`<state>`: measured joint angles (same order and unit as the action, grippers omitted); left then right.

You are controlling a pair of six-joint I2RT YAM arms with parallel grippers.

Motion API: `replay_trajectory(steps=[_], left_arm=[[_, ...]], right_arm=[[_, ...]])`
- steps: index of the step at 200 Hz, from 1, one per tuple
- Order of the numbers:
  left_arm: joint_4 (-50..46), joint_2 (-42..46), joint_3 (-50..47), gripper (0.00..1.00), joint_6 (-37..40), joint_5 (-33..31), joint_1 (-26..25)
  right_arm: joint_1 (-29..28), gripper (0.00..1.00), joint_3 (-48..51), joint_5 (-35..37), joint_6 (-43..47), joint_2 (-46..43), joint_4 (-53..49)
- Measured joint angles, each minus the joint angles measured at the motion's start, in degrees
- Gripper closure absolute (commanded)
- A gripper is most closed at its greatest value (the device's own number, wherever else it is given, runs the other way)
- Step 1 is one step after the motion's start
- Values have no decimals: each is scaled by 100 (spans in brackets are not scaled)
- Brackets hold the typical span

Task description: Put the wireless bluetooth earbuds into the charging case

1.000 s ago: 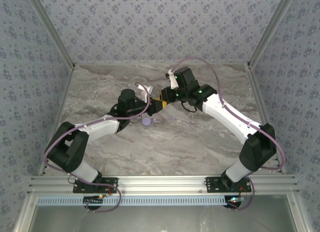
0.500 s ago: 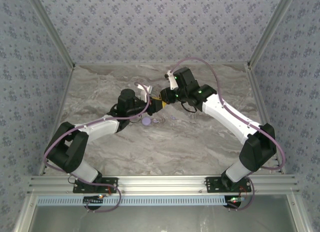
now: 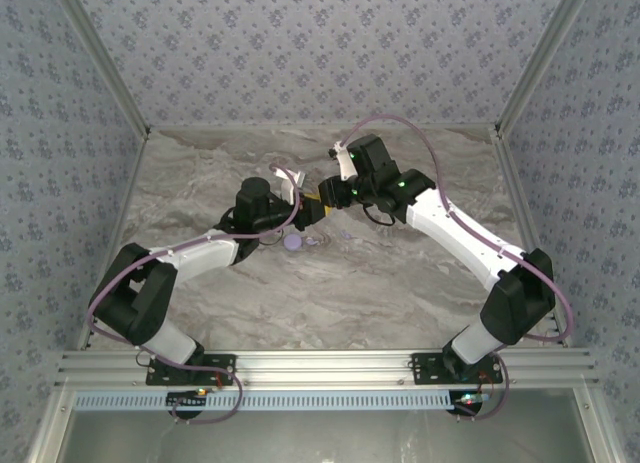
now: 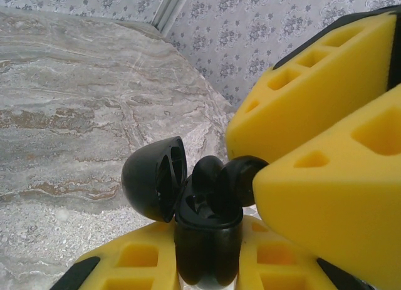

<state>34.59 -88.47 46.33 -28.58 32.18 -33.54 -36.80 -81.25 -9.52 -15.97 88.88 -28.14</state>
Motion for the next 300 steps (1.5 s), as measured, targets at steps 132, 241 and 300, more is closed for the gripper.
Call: replay_trajectory(steps=[132, 241, 300], left_arm=[[-4, 256, -44, 84, 369, 280, -35], [-9, 256, -44, 85, 474, 337, -76], [-61, 278, -105, 85, 610, 289, -76]], right_arm=[[17, 57, -175, 2, -4, -11, -166], [28, 56, -345, -59, -7, 2, -299], [107, 57, -345, 70, -13, -192, -356]])
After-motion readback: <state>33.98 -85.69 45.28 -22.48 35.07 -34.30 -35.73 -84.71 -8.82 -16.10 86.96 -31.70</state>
